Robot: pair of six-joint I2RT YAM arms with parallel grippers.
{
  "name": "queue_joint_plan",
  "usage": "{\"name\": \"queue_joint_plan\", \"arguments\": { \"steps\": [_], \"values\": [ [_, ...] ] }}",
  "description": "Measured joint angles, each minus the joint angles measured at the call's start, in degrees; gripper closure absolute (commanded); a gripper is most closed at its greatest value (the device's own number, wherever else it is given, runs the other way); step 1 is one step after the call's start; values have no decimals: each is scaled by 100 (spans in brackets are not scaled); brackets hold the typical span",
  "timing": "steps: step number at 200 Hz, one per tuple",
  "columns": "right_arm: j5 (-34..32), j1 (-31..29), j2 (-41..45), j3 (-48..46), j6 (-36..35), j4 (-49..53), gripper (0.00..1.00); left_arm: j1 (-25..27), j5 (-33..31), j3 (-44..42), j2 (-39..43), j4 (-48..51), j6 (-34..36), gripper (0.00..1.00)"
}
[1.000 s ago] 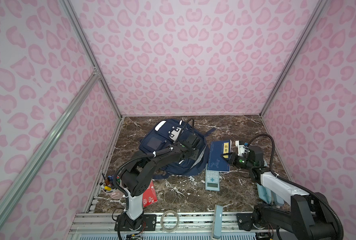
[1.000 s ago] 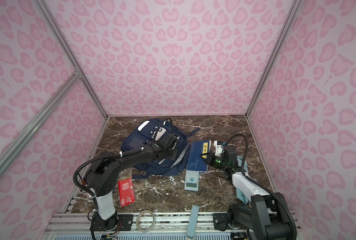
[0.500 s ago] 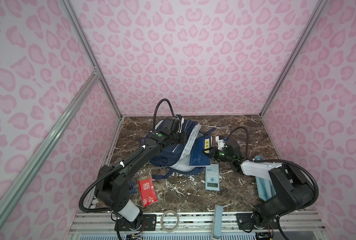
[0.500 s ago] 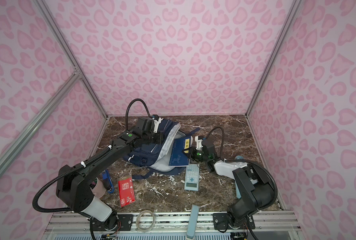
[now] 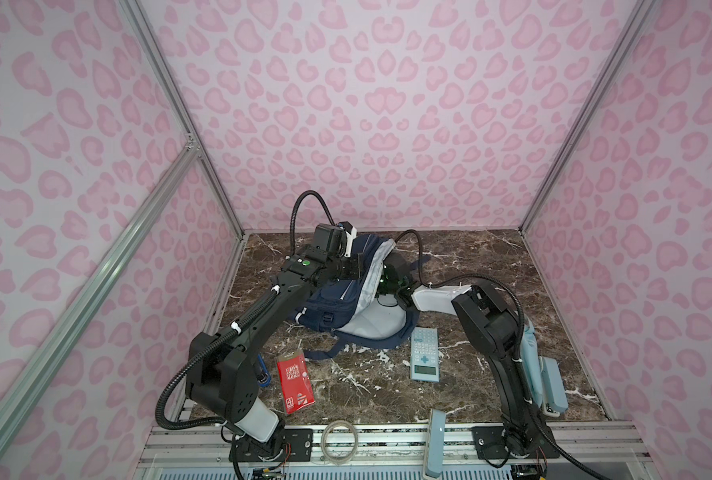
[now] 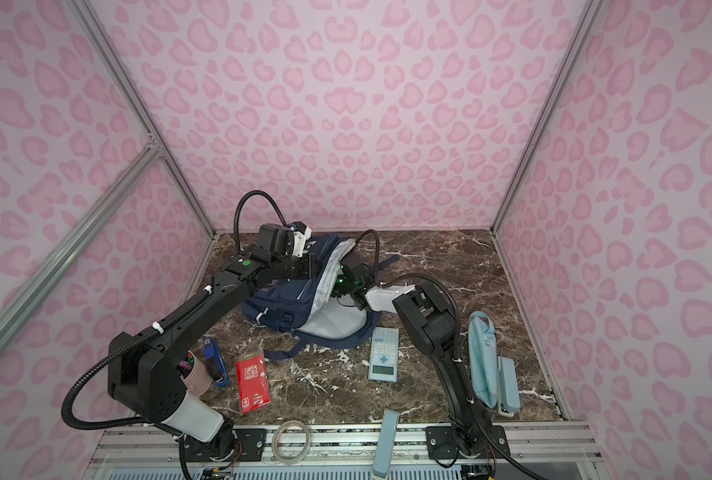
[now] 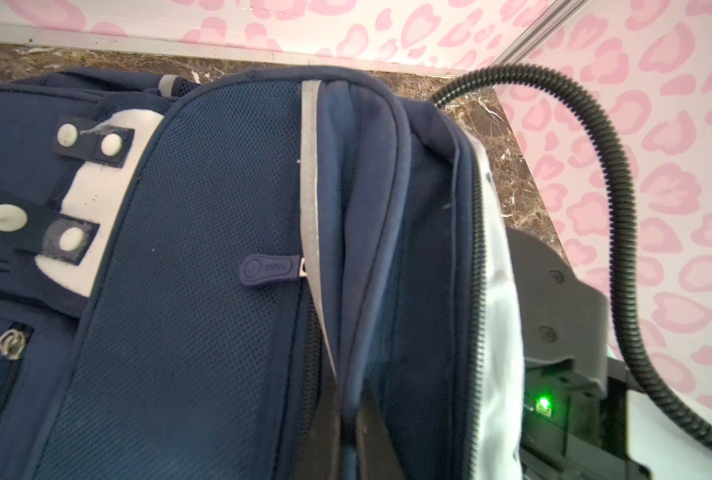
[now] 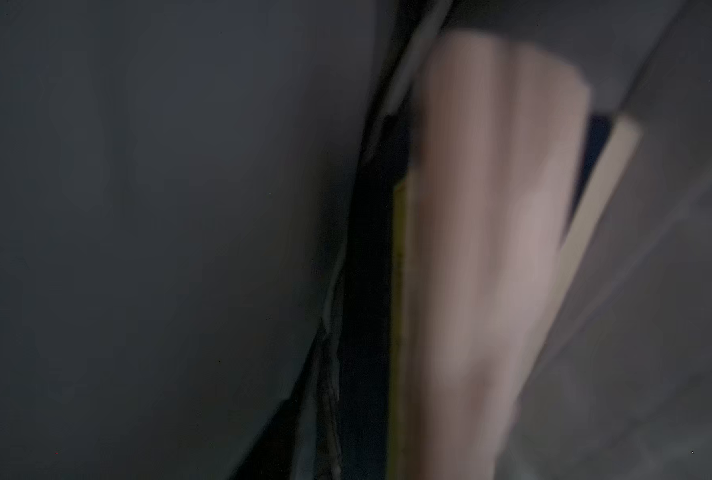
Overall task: Pack the student bag
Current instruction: 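Lower the blue book into the backpack opening with right gripper while left holds it open, then release the book and withdraw the right gripper toward the backpack's near edge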
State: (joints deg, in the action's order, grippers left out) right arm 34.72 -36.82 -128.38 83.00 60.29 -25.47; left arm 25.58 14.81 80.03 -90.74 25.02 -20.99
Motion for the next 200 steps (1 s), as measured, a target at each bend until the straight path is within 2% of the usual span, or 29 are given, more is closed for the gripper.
{"name": "queue_joint_plan", "arguments": {
  "steps": [51,97,116,123,142,151,159,180,189,194,200],
  "values": [
    [-352,391,1449,-1381,-542,664,28,0,83,-129,-42,-173,-153,97],
    [-743,750,3136,-2568,-1213,1591,38,61,341,-634,-350,-879,-503,97],
    [-1008,654,3963,-3018,-1556,2072,34,131,389,-767,-619,-1132,-638,94],
    [-1147,562,4251,-3182,-1672,2236,30,151,387,-772,-743,-1224,-673,87],
    [-1528,138,4876,-3550,-1932,2671,21,177,428,-804,-1099,-1598,-817,37],
    [-1700,-140,5084,-3700,-2009,2776,20,175,424,-835,-1196,-1714,-927,22],
    [-1869,-402,5211,-3814,-2041,2855,20,168,380,-868,-1213,-1757,-1023,15],
    [-2253,-1147,5377,-4054,-2044,2861,19,142,168,-1014,-901,-1873,-1246,8],
    [-2463,-1451,5375,-4146,-2037,2798,14,118,35,-1152,-566,-1875,-1261,4],
    [-2555,-1606,5344,-4177,-2041,2763,3,105,-15,-1252,-367,-1897,-1294,2],
    [-2658,-1751,5272,-4197,-2035,2708,2,81,-83,-1412,-83,-1941,-1362,0]
  ]
}}
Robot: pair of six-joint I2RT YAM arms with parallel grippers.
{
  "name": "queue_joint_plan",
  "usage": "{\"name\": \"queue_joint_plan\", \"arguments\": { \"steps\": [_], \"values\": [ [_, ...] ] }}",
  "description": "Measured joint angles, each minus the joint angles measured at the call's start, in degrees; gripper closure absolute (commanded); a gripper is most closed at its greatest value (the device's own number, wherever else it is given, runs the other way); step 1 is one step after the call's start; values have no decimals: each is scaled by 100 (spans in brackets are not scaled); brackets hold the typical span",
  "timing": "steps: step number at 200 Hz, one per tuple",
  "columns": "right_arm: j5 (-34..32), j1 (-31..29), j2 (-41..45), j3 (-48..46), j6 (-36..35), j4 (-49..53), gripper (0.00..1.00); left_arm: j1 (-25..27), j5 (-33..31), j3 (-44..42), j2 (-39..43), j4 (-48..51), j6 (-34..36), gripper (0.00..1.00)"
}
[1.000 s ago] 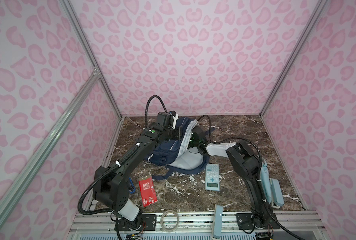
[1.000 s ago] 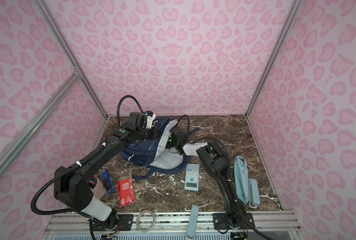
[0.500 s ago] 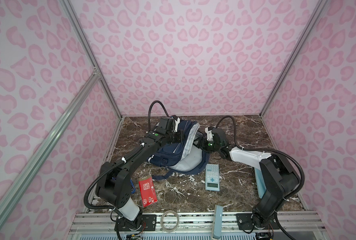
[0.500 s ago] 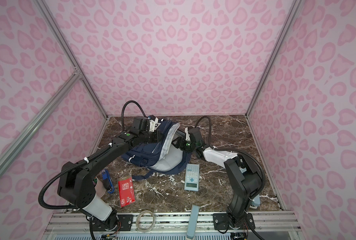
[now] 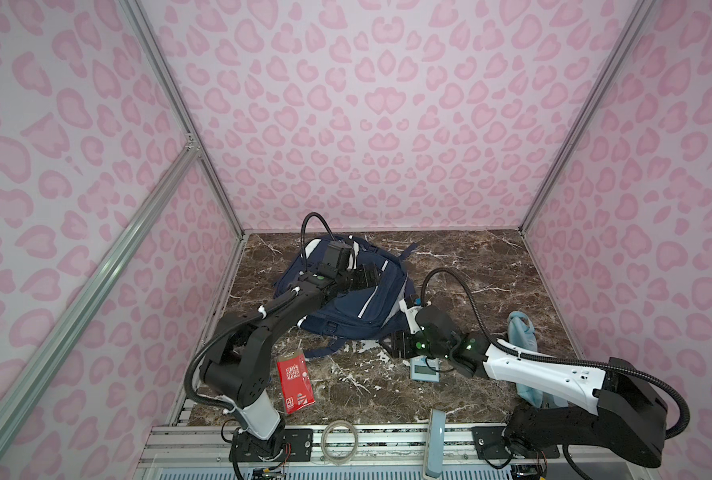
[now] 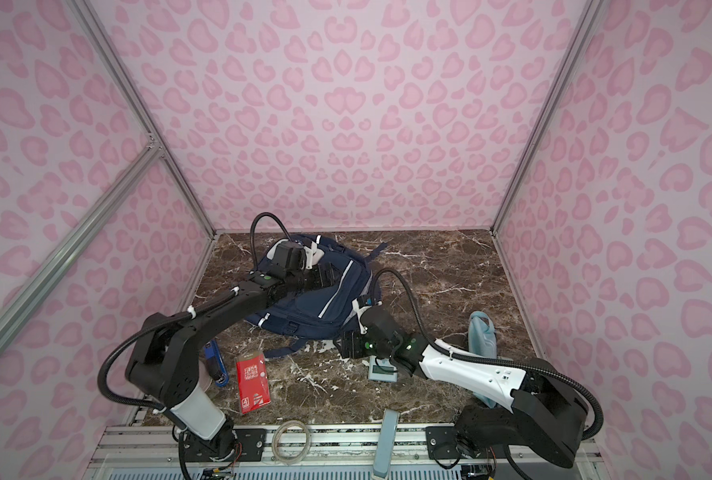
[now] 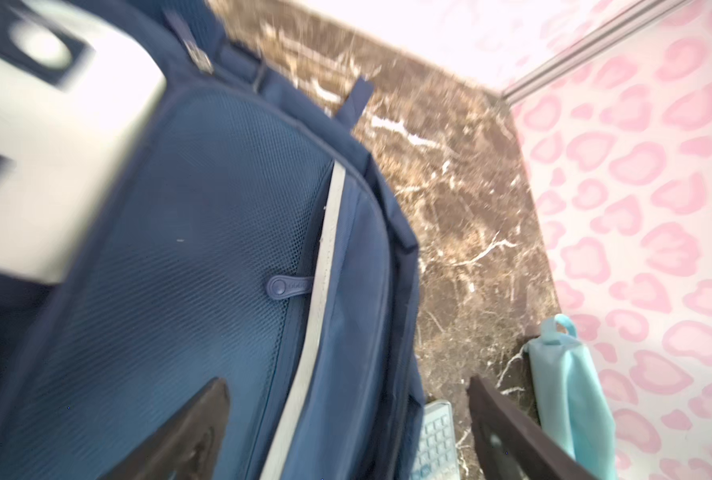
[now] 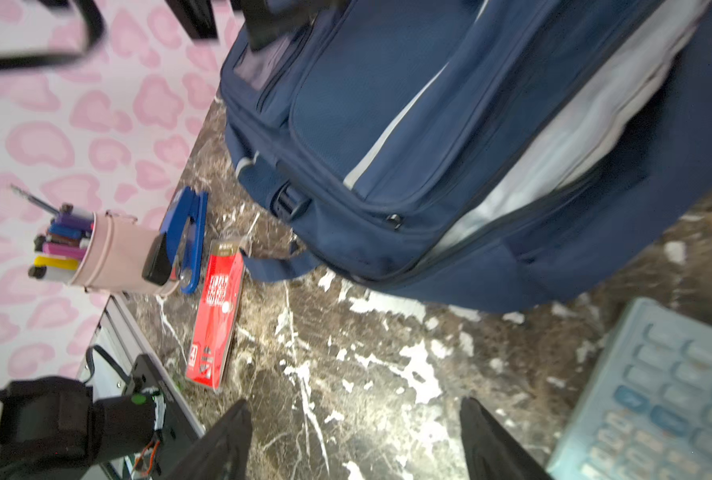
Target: Pack the student bag
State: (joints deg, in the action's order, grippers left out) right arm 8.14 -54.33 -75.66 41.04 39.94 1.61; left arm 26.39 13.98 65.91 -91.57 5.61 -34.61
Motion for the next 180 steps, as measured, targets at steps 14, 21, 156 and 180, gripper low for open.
{"name": "queue_joint_plan", "arguments": {
  "steps": [14,21,156,180],
  "values": [
    [-212,-245,-367,72,-11,-140,1,-72,-111,-448,686,-101,-184,2],
    [-278,-313,-597,162,-7,-188,1,-125,-179,-730,1029,-142,-278,2],
    [-468,-192,-3344,1305,127,-2015,59,-603,-1746,-4345,2627,-1069,-2028,27],
    [-466,-142,-3421,1346,116,-2055,65,-595,-1803,-4030,1681,-1620,-1967,57]
  ]
}}
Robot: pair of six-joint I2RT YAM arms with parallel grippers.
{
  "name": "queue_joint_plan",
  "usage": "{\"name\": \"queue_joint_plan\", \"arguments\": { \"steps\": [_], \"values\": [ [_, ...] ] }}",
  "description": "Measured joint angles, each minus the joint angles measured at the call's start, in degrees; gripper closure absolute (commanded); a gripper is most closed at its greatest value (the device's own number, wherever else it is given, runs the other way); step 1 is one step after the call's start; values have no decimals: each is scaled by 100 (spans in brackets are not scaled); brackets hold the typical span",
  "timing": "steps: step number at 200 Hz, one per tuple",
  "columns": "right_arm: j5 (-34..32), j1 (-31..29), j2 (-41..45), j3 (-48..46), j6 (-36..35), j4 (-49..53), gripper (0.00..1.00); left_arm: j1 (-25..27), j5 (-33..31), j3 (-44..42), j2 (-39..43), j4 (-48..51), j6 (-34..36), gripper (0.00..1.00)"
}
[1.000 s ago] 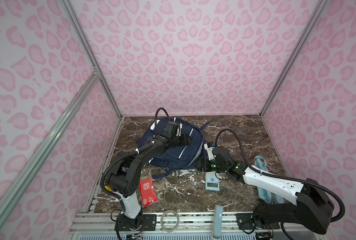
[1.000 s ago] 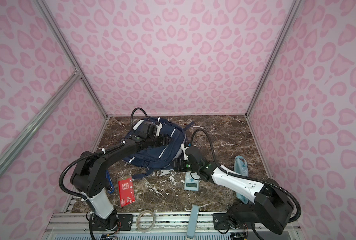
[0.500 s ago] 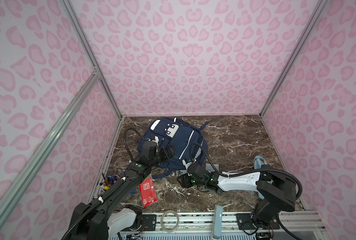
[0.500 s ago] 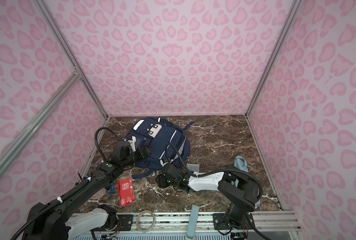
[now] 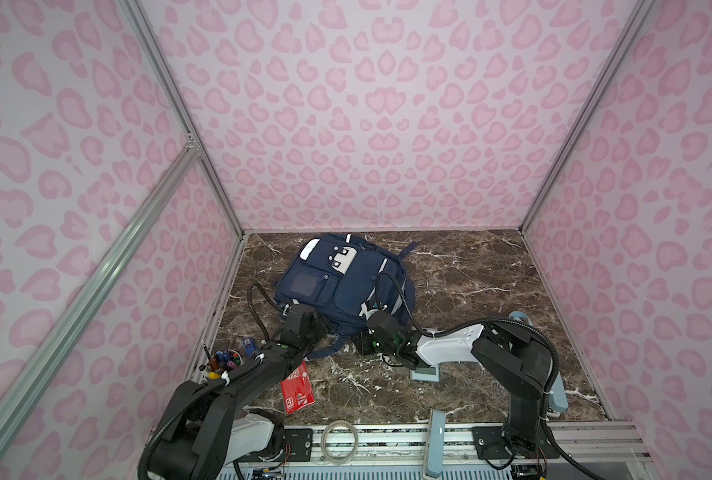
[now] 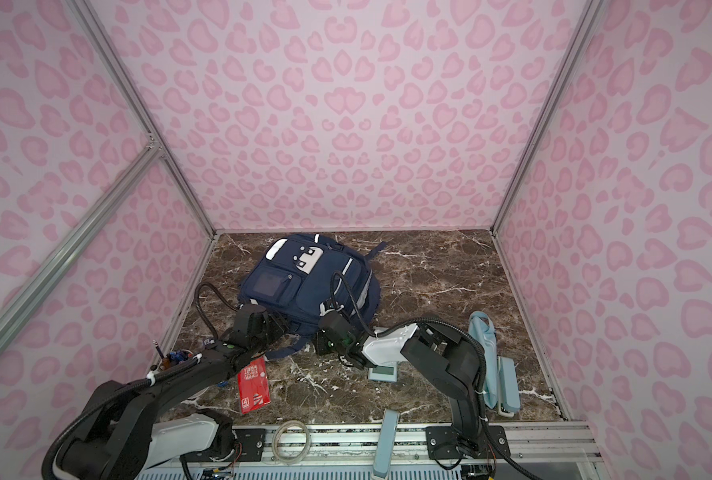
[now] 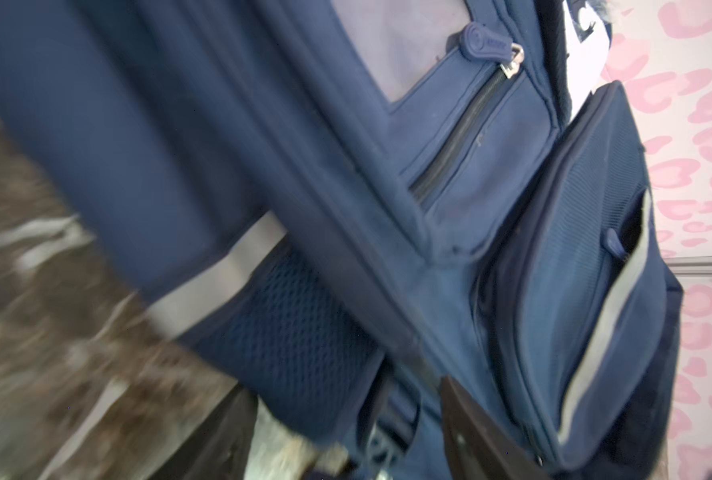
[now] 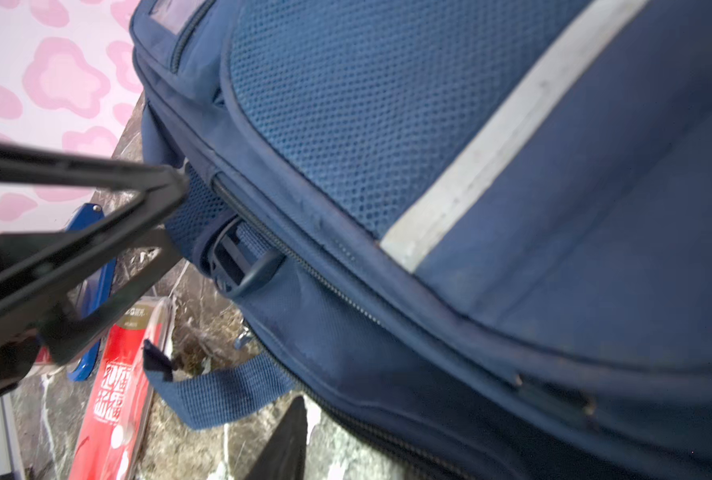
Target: Pack the student bag
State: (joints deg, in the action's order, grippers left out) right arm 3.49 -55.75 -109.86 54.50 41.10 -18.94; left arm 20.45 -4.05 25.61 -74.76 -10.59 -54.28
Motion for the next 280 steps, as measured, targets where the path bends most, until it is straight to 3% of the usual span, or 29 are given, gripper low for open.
{"name": "queue_joint_plan", "arguments": {
  "steps": [5,15,27,37,99,122,138,159,230,280],
  "values": [
    [-2,-2,-15,9,-13,-2,66,4,2,24,-155,-92,7,70],
    [-2,-4,-42,37,-37,-2,62,15,15,74,-409,-254,15,84],
    [2,-11,-59,68,-96,-31,51,31,85,151,-619,-326,13,92],
    [22,-13,-72,92,-155,-72,49,87,184,184,-667,-431,-9,97],
    [153,55,-396,535,-278,-175,51,433,664,225,-133,-533,-306,97],
    [136,195,-496,664,-269,-129,65,452,682,216,55,-468,-308,97],
    [66,223,-509,693,-297,-83,87,452,695,197,155,-404,-308,97],
    [35,212,-437,651,-365,-46,100,452,704,184,269,-289,-304,97],
    [-177,267,658,-125,-776,850,100,374,732,160,562,74,-118,97],
    [22,824,1222,-525,-1132,1626,100,302,717,31,811,280,2,97]
  ]
}}
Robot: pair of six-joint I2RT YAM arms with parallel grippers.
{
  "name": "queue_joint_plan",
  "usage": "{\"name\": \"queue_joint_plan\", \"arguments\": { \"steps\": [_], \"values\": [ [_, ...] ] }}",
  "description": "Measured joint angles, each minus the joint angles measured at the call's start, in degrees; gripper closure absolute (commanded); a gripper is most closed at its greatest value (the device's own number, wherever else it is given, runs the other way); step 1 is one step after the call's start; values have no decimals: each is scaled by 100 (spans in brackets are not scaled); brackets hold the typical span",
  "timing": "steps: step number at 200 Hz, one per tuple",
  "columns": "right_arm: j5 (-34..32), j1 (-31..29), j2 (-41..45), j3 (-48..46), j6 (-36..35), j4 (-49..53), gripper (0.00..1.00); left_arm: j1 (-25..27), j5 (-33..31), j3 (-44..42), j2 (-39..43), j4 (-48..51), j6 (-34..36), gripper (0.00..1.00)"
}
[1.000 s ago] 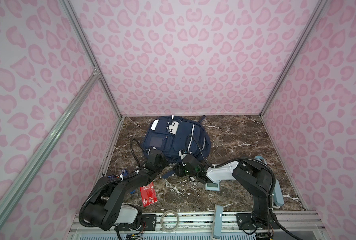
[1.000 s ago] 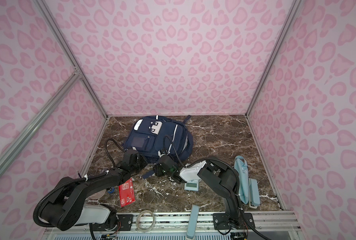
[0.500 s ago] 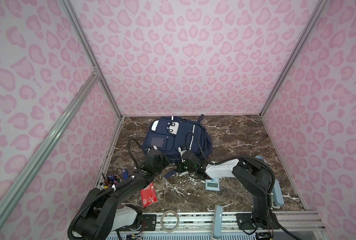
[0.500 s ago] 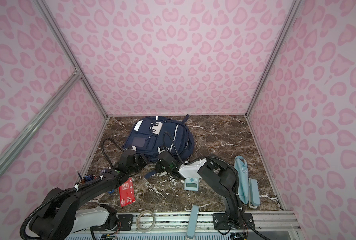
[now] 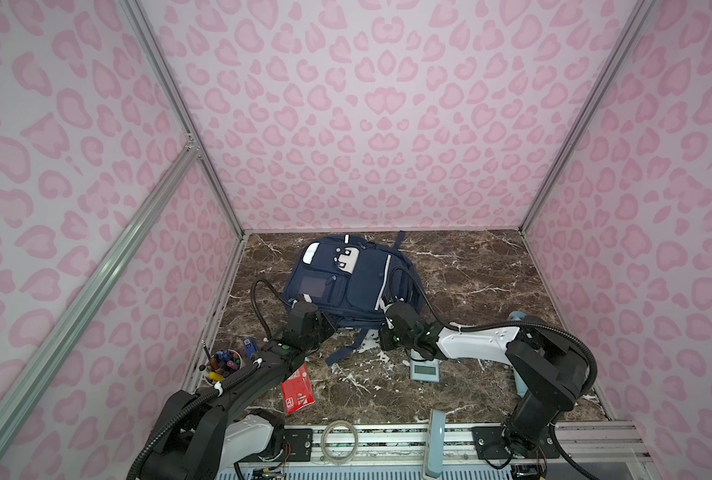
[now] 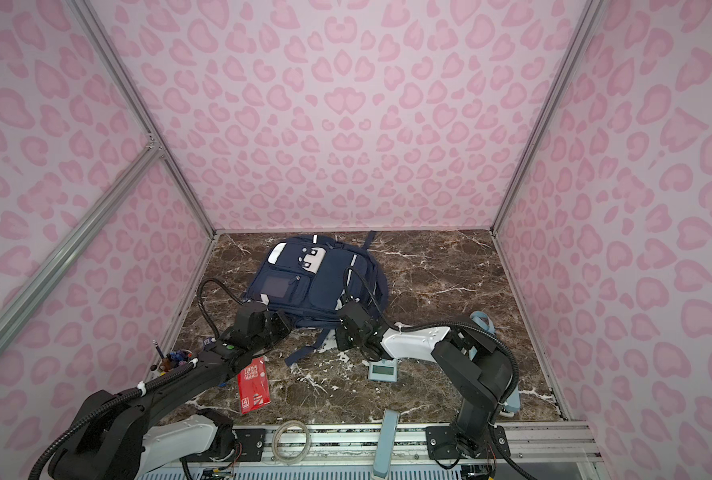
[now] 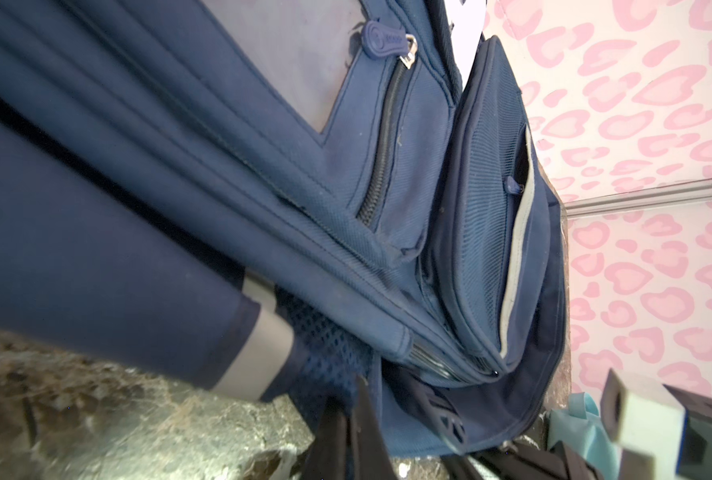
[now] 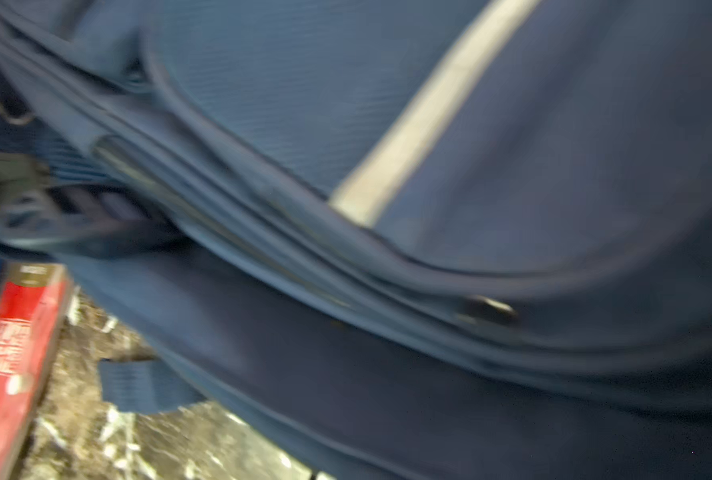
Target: Pack the student bag
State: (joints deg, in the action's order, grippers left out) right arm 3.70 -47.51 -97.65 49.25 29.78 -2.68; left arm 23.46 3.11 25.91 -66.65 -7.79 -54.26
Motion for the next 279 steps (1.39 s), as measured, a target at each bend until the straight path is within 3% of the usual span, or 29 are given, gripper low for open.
{"name": "queue_joint_plan", "arguments": {
  "steps": [47,77,109,132,139,143,170,201,211,219,245,254,279],
  "values": [
    [750,1150,503,-247,-518,623,100,-24,118,-9,-39,-11,168,97],
    [782,984,479,92,-664,1200,100,-212,79,409,-697,13,501,96],
    [737,262,260,560,-531,1456,100,-590,-205,1099,-1394,50,883,77],
    [861,-192,-188,1145,-361,1460,100,-627,-518,1386,-1333,44,1113,66],
    [938,-271,-367,1355,-339,1451,100,-625,-531,1366,-1222,85,1113,58],
    [999,-299,-457,1458,-334,1453,100,-625,-494,1318,-1126,81,1115,57],
    [1115,-474,-922,2020,-192,1392,100,-575,-149,568,-306,87,907,18],
    [1211,-658,-1176,2192,-17,1202,100,-232,507,-518,367,-234,4,9],
    [1235,-715,-1226,2216,17,1167,100,-59,678,-625,350,-365,-286,10],
    [1237,-769,-1237,2225,26,1150,100,66,717,-634,258,-533,-457,16],
    [1294,-916,-1172,2164,24,1003,100,210,763,-404,-538,-1147,-765,70],
    [1298,-916,-1106,2105,26,1012,100,212,824,-337,-785,-1327,-870,82],
    [1259,-793,-898,1781,22,1038,100,258,955,-284,-1060,-1585,-938,97]
  ]
}}
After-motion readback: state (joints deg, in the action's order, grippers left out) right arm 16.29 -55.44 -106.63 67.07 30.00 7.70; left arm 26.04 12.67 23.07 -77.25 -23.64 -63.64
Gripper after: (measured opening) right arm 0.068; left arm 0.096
